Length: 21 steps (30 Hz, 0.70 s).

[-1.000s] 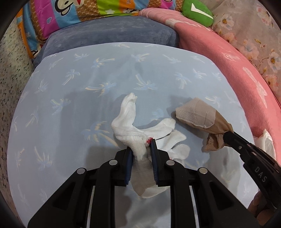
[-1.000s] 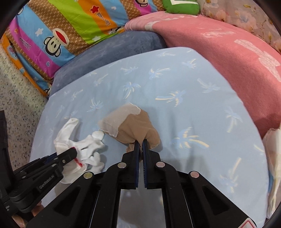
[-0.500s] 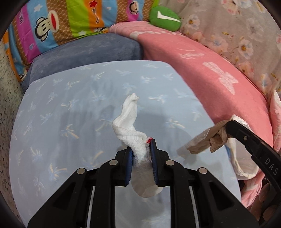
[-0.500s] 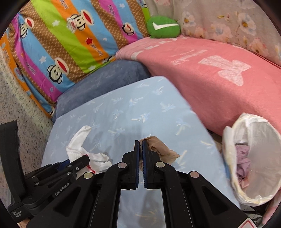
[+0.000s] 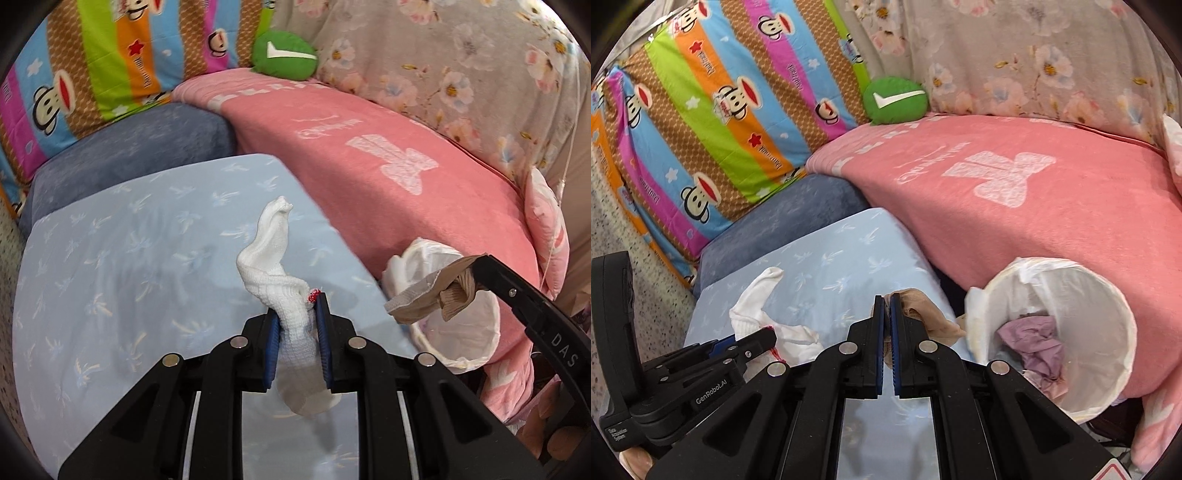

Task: Collect trash
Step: 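Lift the white sock and tan stocking and carry both over the white bin, then open the left tool over the bin while the right tool releases the stocking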

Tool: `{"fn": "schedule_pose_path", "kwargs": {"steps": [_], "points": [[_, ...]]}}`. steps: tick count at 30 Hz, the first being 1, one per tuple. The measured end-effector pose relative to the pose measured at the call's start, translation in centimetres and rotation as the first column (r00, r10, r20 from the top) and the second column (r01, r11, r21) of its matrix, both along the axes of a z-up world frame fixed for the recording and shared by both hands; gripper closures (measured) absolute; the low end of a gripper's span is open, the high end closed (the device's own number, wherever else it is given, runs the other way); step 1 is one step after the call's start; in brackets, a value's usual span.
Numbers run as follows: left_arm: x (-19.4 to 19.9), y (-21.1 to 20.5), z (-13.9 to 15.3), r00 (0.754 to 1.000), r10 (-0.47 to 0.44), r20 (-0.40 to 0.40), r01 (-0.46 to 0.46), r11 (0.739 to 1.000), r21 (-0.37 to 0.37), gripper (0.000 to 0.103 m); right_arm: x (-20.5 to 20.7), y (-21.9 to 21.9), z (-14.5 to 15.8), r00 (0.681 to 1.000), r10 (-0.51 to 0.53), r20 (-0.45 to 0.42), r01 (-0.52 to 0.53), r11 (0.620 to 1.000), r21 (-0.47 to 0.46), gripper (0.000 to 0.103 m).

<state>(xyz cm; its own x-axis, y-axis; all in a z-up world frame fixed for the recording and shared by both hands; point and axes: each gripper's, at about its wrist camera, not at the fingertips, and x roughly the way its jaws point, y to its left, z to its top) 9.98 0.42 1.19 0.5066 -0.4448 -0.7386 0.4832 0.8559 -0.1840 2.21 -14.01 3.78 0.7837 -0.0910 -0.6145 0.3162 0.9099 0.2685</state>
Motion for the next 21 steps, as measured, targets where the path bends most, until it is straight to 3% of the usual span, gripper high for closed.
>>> {"fn": "schedule_pose_path", "kwargs": {"steps": [9, 21], "points": [[-1.5, -6.7, 1.4, 0.991, -0.135, -0.001, 0.135, 0.991, -0.018, 0.085, -4.0, -5.9, 0.7, 0.993, -0.115, 0.030, 0.115, 0.993, 0.011, 0.100], [-2.9, -14.3, 1.6, 0.958, -0.288, 0.017, 0.288, 0.958, -0.016, 0.083, -6.5, -11.9, 0.1, 0.973, -0.228, 0.034, 0.227, 0.973, 0.042, 0.100]]}}
